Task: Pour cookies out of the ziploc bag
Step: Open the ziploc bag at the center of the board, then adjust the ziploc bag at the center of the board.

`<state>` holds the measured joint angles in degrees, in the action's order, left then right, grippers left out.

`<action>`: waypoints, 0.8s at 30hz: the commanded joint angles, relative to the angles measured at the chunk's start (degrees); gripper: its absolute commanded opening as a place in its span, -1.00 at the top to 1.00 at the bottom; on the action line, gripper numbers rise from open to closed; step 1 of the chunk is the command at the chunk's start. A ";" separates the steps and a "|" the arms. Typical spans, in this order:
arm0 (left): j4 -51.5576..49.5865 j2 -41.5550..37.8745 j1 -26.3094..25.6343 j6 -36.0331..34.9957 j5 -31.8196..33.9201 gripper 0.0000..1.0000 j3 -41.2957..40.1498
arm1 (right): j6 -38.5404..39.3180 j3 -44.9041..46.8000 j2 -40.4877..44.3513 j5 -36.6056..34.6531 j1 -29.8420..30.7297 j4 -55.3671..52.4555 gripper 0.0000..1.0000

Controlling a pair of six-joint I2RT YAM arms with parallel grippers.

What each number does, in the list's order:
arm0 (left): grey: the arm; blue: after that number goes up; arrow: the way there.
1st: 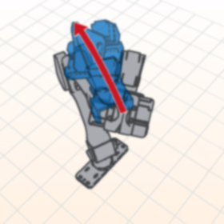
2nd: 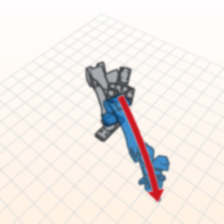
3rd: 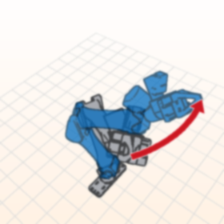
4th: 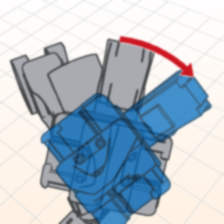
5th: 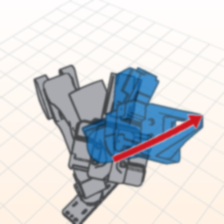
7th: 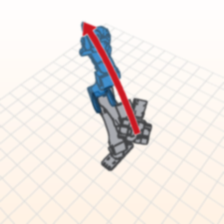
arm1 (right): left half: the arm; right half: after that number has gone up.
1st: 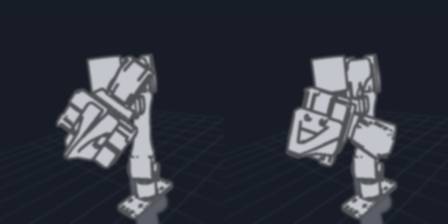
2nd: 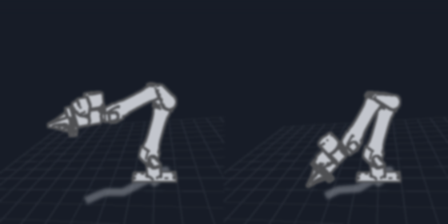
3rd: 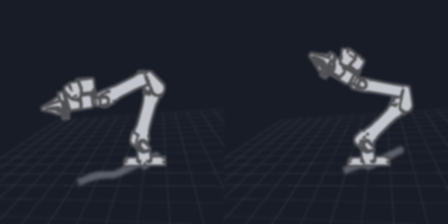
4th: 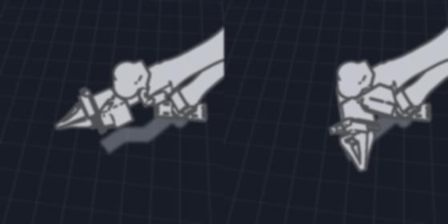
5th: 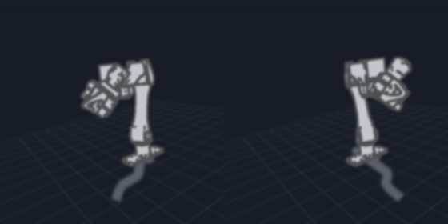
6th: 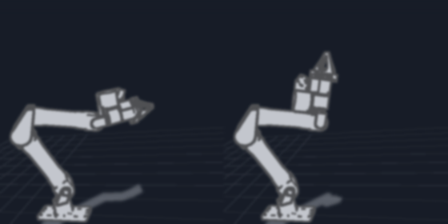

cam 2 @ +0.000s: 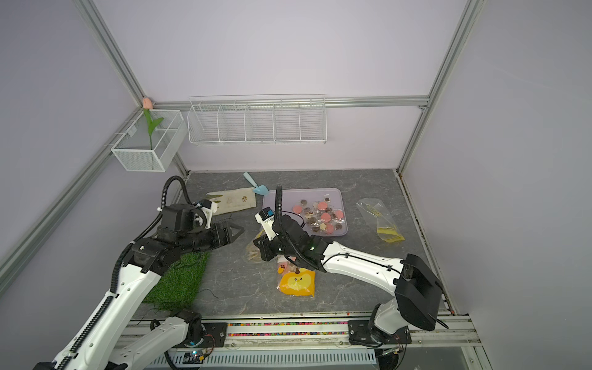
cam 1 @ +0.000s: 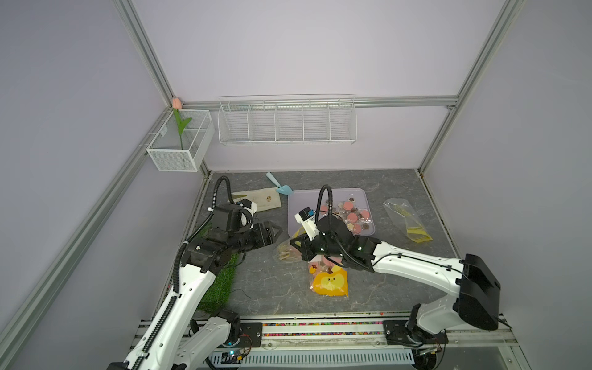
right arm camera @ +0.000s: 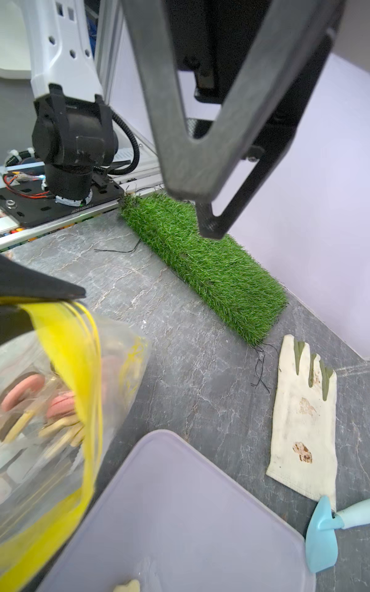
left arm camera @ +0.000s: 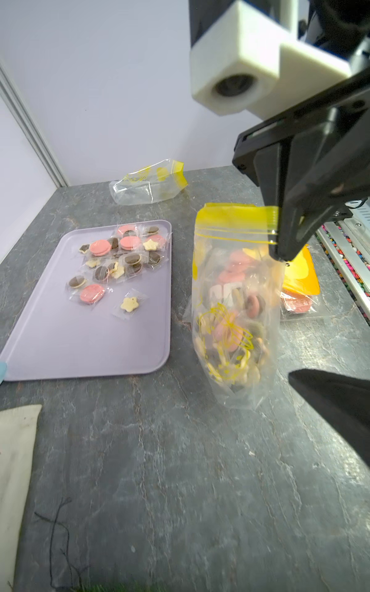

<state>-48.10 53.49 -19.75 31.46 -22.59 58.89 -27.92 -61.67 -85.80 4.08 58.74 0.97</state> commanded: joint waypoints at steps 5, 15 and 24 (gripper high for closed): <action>4.81 -1.86 0.58 4.50 -2.76 -0.42 -8.00 | -7.44 7.86 6.52 0.99 -8.04 4.64 0.86; 20.80 -1.65 0.57 12.43 -4.99 -0.28 -19.93 | -2.75 17.38 12.70 4.32 -12.21 5.93 0.86; 32.68 1.43 0.52 13.23 -2.18 -0.13 -25.38 | -3.53 19.84 13.70 4.81 -12.53 8.30 0.86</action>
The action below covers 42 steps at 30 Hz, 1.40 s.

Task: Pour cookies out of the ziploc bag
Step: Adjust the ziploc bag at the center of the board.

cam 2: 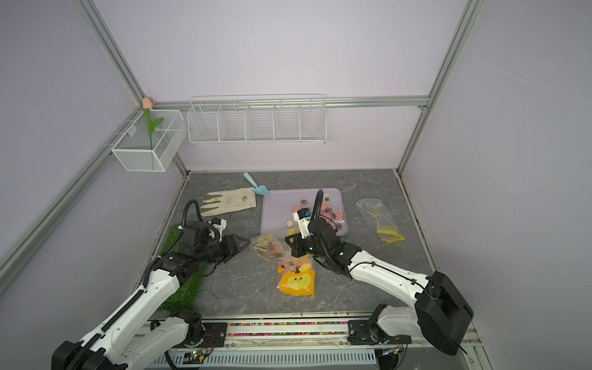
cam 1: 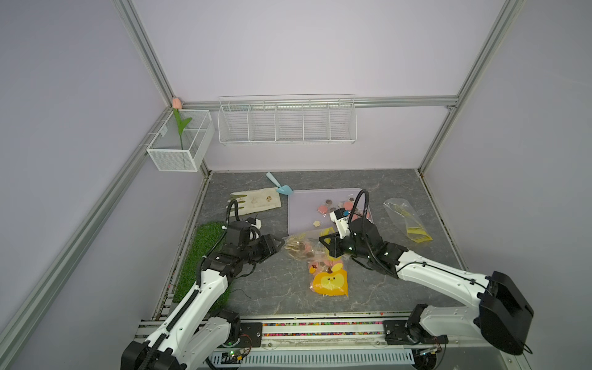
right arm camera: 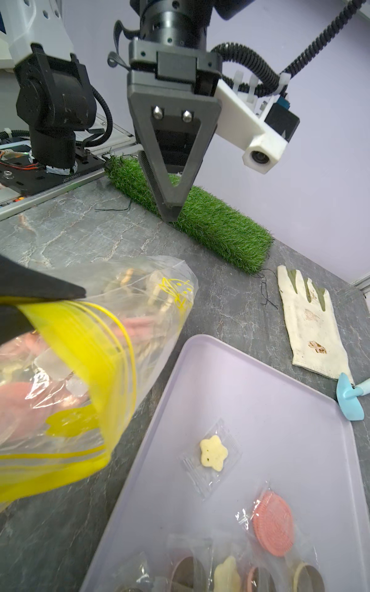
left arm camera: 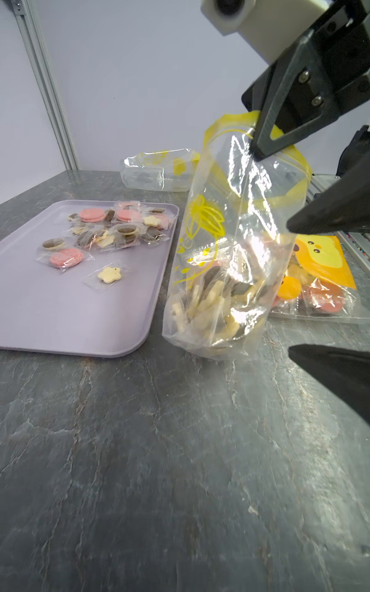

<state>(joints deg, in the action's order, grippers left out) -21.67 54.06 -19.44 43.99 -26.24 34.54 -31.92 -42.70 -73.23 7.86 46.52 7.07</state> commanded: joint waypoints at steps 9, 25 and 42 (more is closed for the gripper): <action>16.98 5.38 0.30 -1.28 2.47 -0.07 -4.57 | -0.02 0.72 1.28 0.88 -0.50 1.98 0.86; 24.44 10.53 0.49 2.11 2.17 0.04 -8.24 | -1.49 0.69 0.02 1.38 -0.51 3.87 0.86; 38.41 18.82 0.56 8.98 -6.65 0.39 -10.94 | -2.35 0.60 -0.22 1.72 -0.49 4.16 0.86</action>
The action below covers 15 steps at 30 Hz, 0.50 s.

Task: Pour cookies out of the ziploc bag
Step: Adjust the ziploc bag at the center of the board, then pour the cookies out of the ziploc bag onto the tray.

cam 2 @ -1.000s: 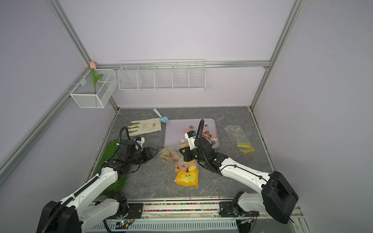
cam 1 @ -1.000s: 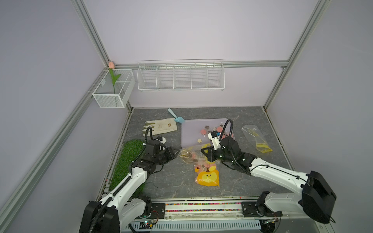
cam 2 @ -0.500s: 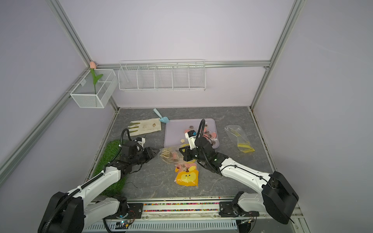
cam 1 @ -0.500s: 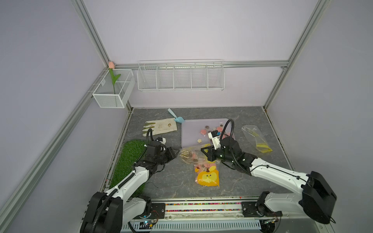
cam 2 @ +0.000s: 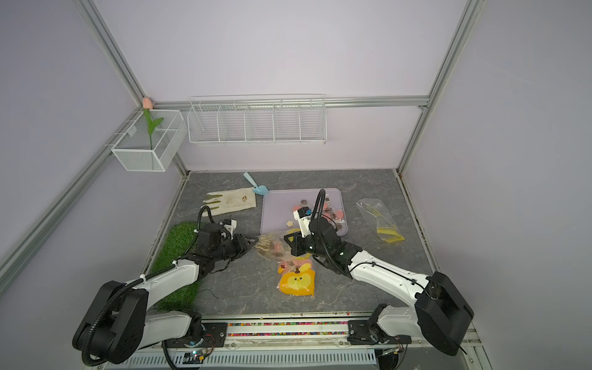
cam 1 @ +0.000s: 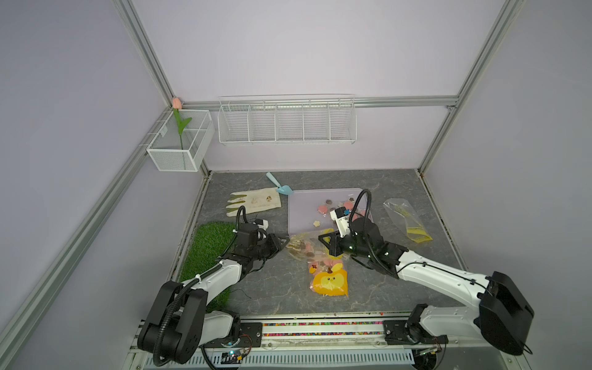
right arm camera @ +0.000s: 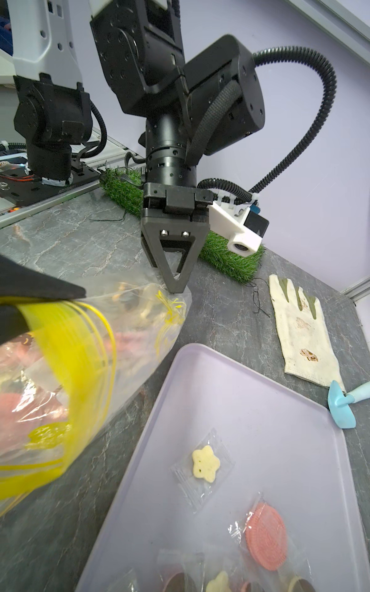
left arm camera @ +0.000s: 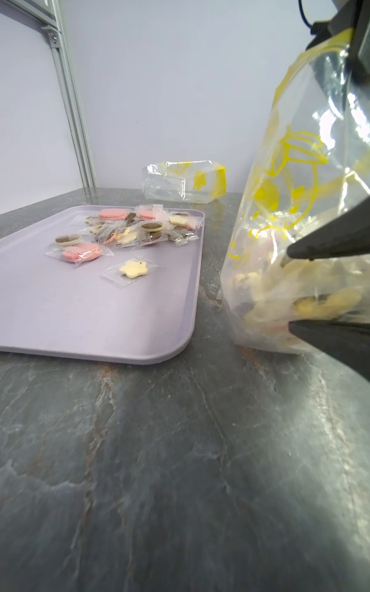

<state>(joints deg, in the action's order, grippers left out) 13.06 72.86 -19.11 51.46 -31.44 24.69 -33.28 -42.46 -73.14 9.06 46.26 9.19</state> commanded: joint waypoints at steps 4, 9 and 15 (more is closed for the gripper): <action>3.67 -1.38 0.28 1.98 -0.52 0.43 -1.68 | -0.70 0.11 -0.37 0.60 -0.29 1.83 0.86; 0.78 -4.34 0.43 1.46 1.01 0.54 -0.98 | -0.82 0.01 -0.17 0.43 -0.23 1.84 0.86; -1.87 -7.67 0.47 1.19 2.35 0.78 -0.31 | -0.03 -0.39 0.27 0.21 -0.24 0.40 0.86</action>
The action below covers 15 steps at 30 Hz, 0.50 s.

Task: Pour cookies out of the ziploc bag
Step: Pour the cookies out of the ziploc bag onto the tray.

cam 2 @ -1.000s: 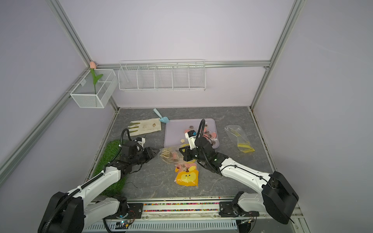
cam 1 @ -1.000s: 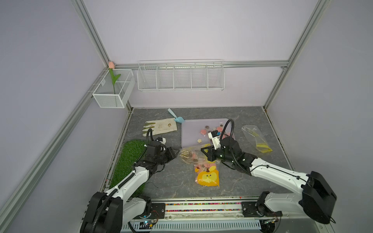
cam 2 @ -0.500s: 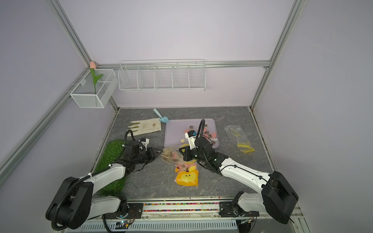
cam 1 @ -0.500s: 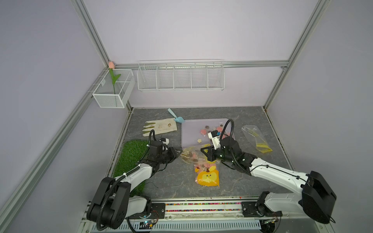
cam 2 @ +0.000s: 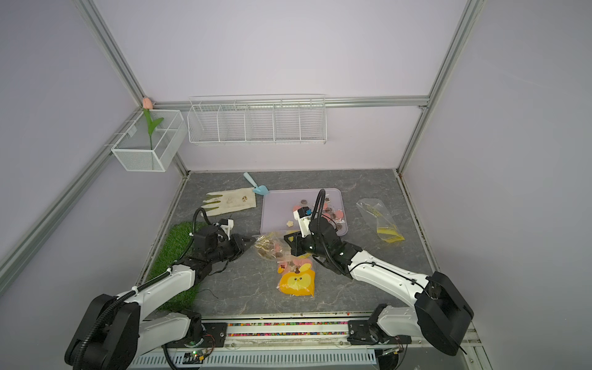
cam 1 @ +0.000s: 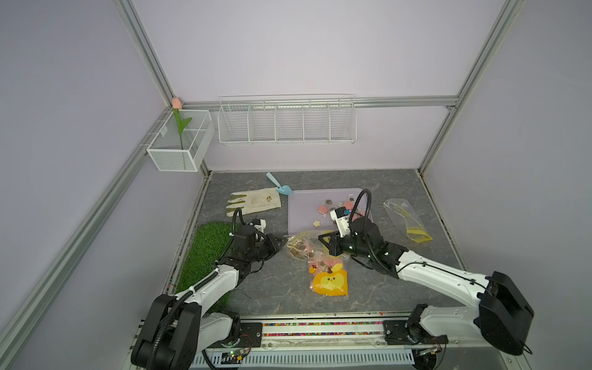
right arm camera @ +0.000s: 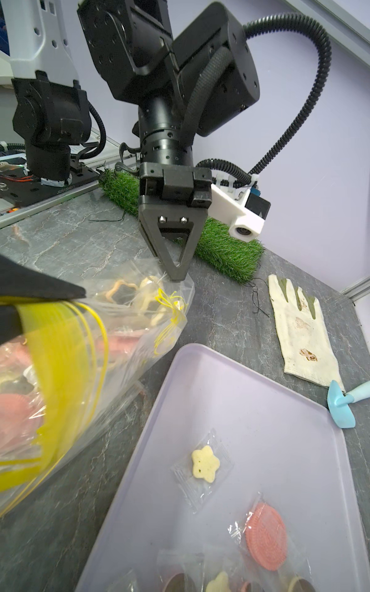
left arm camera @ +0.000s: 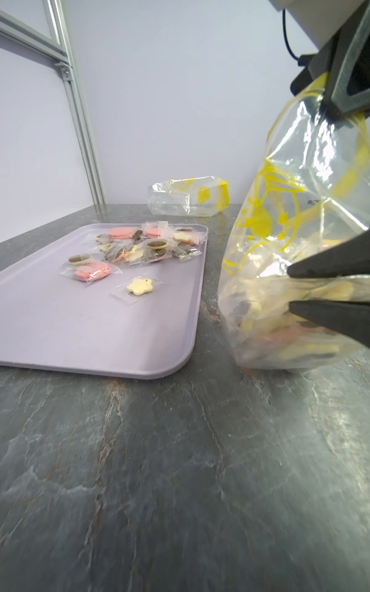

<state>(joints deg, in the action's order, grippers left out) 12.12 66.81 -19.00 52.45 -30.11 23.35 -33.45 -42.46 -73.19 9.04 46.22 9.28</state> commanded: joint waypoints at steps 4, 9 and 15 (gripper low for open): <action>-2.35 -2.98 0.33 -0.37 1.54 0.86 1.11 | -0.03 -0.20 0.00 0.19 -0.17 0.87 0.86; -3.14 -3.84 0.31 -0.33 1.74 0.96 2.36 | 0.69 -2.84 -1.40 -0.03 -0.23 -1.36 0.86; -13.01 -4.10 0.34 -3.74 2.26 1.00 10.72 | 0.92 -9.44 -4.59 -1.65 -0.84 -5.84 0.86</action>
<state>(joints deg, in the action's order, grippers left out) 2.83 63.94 -19.00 51.18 -28.69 28.91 -33.17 -48.58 -76.58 8.45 46.13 5.15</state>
